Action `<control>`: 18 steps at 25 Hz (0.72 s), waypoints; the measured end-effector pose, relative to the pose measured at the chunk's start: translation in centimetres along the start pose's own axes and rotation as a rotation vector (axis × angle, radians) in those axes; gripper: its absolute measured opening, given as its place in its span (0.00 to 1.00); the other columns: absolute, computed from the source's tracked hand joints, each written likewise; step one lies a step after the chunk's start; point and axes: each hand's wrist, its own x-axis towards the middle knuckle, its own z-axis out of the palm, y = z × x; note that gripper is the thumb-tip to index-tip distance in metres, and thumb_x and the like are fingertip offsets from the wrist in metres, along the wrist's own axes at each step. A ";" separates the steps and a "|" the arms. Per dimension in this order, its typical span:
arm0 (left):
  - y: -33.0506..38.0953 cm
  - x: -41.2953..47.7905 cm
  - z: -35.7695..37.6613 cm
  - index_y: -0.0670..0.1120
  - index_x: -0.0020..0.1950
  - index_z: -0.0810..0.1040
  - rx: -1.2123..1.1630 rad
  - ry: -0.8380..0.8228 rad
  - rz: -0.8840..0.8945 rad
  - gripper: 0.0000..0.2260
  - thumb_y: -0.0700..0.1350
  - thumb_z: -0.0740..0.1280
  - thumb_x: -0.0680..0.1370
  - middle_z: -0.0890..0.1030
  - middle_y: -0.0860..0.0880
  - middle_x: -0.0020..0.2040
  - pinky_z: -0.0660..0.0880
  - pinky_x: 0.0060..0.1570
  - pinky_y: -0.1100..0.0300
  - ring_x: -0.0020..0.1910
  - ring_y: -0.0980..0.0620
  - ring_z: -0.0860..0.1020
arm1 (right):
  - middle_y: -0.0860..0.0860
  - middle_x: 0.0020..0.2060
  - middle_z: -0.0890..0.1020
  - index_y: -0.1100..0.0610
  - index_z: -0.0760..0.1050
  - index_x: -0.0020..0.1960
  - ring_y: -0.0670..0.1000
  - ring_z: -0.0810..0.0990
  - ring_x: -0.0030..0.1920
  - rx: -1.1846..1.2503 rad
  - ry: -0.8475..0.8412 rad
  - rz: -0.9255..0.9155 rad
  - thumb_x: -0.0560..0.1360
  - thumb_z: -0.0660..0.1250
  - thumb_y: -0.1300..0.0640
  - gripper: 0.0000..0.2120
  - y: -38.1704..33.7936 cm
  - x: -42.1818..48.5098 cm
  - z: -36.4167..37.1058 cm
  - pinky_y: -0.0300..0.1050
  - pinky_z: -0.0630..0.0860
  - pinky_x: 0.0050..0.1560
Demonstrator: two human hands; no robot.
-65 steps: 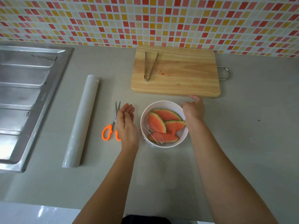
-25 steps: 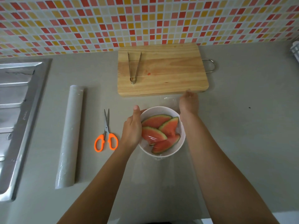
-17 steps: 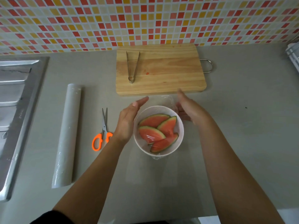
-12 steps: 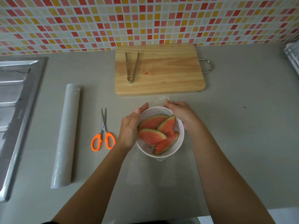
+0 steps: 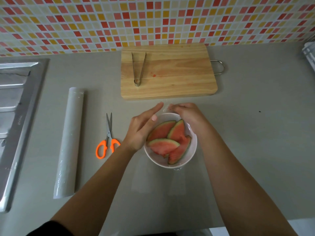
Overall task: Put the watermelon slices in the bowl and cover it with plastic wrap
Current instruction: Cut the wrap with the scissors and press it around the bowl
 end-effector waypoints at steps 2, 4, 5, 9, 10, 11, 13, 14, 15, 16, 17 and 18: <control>-0.2 0.4 0.4 0.52 0.68 0.72 0.075 -0.062 0.006 0.22 0.58 0.55 0.78 0.75 0.53 0.67 0.67 0.68 0.56 0.67 0.60 0.70 | 0.53 0.38 0.85 0.55 0.82 0.36 0.53 0.83 0.42 -0.018 0.055 -0.031 0.67 0.74 0.54 0.04 0.3 0.3 0.0 0.49 0.80 0.48; -0.5 0.6 0.5 0.51 0.69 0.72 0.148 -0.077 0.017 0.23 0.59 0.52 0.79 0.74 0.54 0.67 0.64 0.68 0.61 0.67 0.63 0.69 | 0.48 0.37 0.85 0.50 0.81 0.32 0.48 0.84 0.42 -0.022 0.155 -0.090 0.65 0.75 0.52 0.05 0.5 0.4 0.0 0.46 0.79 0.49; -0.6 0.5 0.5 0.50 0.69 0.72 0.183 -0.072 0.020 0.23 0.58 0.52 0.79 0.73 0.54 0.68 0.63 0.68 0.66 0.67 0.65 0.68 | 0.46 0.35 0.85 0.49 0.81 0.30 0.47 0.83 0.40 -0.027 0.201 -0.115 0.64 0.75 0.50 0.07 0.6 0.4 0.0 0.44 0.79 0.47; -0.4 0.3 0.7 0.49 0.70 0.70 0.288 -0.053 0.039 0.21 0.54 0.51 0.81 0.71 0.57 0.66 0.58 0.64 0.76 0.65 0.71 0.64 | 0.52 0.38 0.85 0.55 0.80 0.36 0.53 0.82 0.43 -0.198 0.225 -0.031 0.74 0.56 0.37 0.25 -0.1 0.5 -1.0 0.49 0.76 0.53; -0.3 0.2 0.8 0.49 0.71 0.70 0.303 -0.057 0.051 0.21 0.53 0.51 0.81 0.71 0.58 0.66 0.58 0.64 0.76 0.65 0.71 0.64 | 0.52 0.36 0.85 0.56 0.80 0.36 0.54 0.82 0.43 -0.187 0.158 0.044 0.73 0.51 0.33 0.31 -0.4 0.3 -1.6 0.51 0.76 0.54; -0.3 0.2 0.8 0.48 0.71 0.70 0.311 -0.059 0.058 0.21 0.53 0.51 0.81 0.70 0.58 0.66 0.57 0.65 0.76 0.65 0.70 0.64 | 0.51 0.34 0.84 0.55 0.80 0.35 0.54 0.82 0.43 -0.184 0.086 0.111 0.70 0.48 0.30 0.34 -0.6 0.0 -2.3 0.51 0.75 0.54; -0.2 0.2 0.7 0.48 0.71 0.69 0.318 -0.056 0.055 0.21 0.53 0.51 0.81 0.71 0.57 0.67 0.57 0.66 0.75 0.66 0.68 0.64 | 0.50 0.34 0.84 0.54 0.80 0.31 0.53 0.82 0.41 -0.257 -0.042 0.195 0.65 0.51 0.28 0.33 -0.5 -0.9 -3.5 0.49 0.76 0.51; -0.2 0.2 0.7 0.48 0.71 0.69 0.324 -0.052 0.051 0.22 0.54 0.51 0.81 0.71 0.55 0.68 0.57 0.66 0.74 0.67 0.67 0.64 | 0.49 0.33 0.84 0.54 0.79 0.30 0.52 0.83 0.39 -0.296 -0.077 0.200 0.65 0.55 0.31 0.29 -0.2 -1.3 -3.6 0.48 0.76 0.48; -0.2 0.2 0.8 0.48 0.71 0.69 0.330 -0.047 0.047 0.22 0.54 0.51 0.81 0.71 0.54 0.69 0.57 0.66 0.74 0.67 0.67 0.64 | 0.48 0.31 0.83 0.54 0.79 0.30 0.51 0.82 0.37 -0.304 -0.080 0.172 0.66 0.59 0.35 0.24 0.2 -1.7 -3.6 0.46 0.76 0.45; -0.2 0.1 0.8 0.48 0.71 0.69 0.334 -0.041 0.041 0.22 0.54 0.51 0.81 0.71 0.53 0.69 0.57 0.66 0.74 0.67 0.66 0.64 | 0.48 0.29 0.82 0.54 0.79 0.31 0.51 0.81 0.35 -0.271 -0.052 0.131 0.68 0.63 0.41 0.19 0.5 -1.8 -3.3 0.45 0.75 0.42; -0.2 0.0 0.9 0.49 0.71 0.69 0.331 -0.029 0.031 0.22 0.55 0.50 0.81 0.71 0.53 0.70 0.57 0.66 0.75 0.67 0.67 0.64 | 0.49 0.28 0.81 0.55 0.79 0.31 0.51 0.80 0.34 -0.192 -0.013 0.093 0.71 0.64 0.47 0.15 0.6 -2.0 -2.9 0.43 0.74 0.39; -0.3 -0.2 1.0 0.50 0.71 0.69 0.310 -0.013 0.011 0.22 0.56 0.50 0.81 0.72 0.53 0.69 0.57 0.65 0.75 0.66 0.67 0.64 | 0.49 0.26 0.80 0.55 0.78 0.30 0.52 0.78 0.32 -0.098 0.028 0.073 0.72 0.64 0.52 0.14 0.8 -2.0 -2.4 0.43 0.72 0.37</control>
